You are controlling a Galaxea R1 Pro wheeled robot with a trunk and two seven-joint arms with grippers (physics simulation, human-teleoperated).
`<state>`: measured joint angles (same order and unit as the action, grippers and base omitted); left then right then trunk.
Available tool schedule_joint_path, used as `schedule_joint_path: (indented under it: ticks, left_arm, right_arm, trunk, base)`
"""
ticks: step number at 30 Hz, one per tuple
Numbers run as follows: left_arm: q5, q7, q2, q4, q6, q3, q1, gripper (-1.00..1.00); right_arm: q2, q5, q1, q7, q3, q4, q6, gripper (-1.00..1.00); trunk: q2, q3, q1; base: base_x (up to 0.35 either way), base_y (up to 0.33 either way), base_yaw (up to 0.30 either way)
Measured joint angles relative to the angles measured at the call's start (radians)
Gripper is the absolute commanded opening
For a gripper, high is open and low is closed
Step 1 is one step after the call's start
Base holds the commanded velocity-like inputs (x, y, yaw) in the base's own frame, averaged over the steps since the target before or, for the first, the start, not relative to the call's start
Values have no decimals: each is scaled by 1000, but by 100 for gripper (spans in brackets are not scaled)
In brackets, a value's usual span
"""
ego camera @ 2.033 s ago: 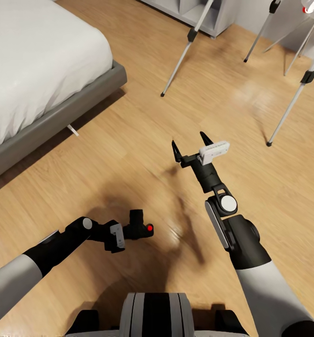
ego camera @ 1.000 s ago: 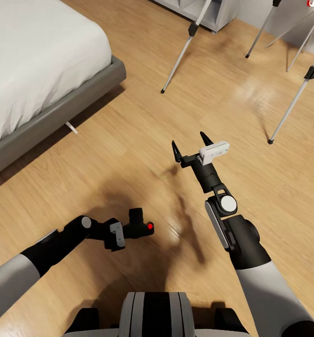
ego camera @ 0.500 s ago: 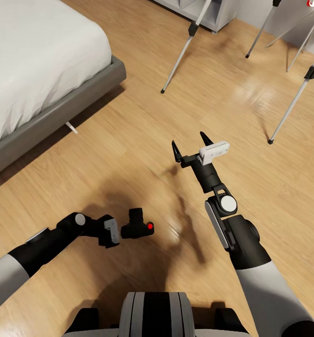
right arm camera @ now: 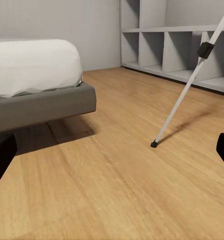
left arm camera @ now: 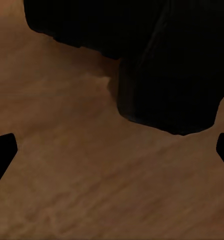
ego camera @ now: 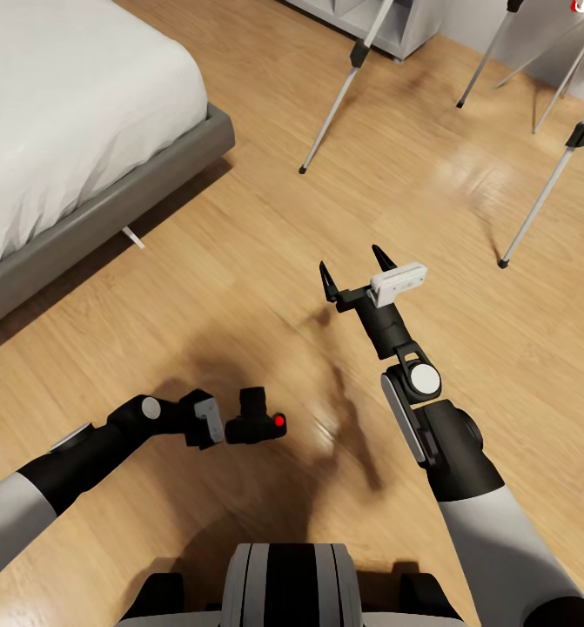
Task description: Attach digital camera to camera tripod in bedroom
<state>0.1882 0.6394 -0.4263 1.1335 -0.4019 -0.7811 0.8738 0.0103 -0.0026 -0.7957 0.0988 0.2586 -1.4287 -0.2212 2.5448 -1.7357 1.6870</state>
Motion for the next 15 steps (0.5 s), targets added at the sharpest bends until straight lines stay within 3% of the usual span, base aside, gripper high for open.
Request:
schedule_joint_path:
  ticks: [15]
  left_arm:
    - [0,-28,11,-1,0,-1,0,100]
  right_arm:
    - [0,0,0,0,0,0,0,100]
  trunk:
    - [0,0,0]
  base:
    - [0,0,0]
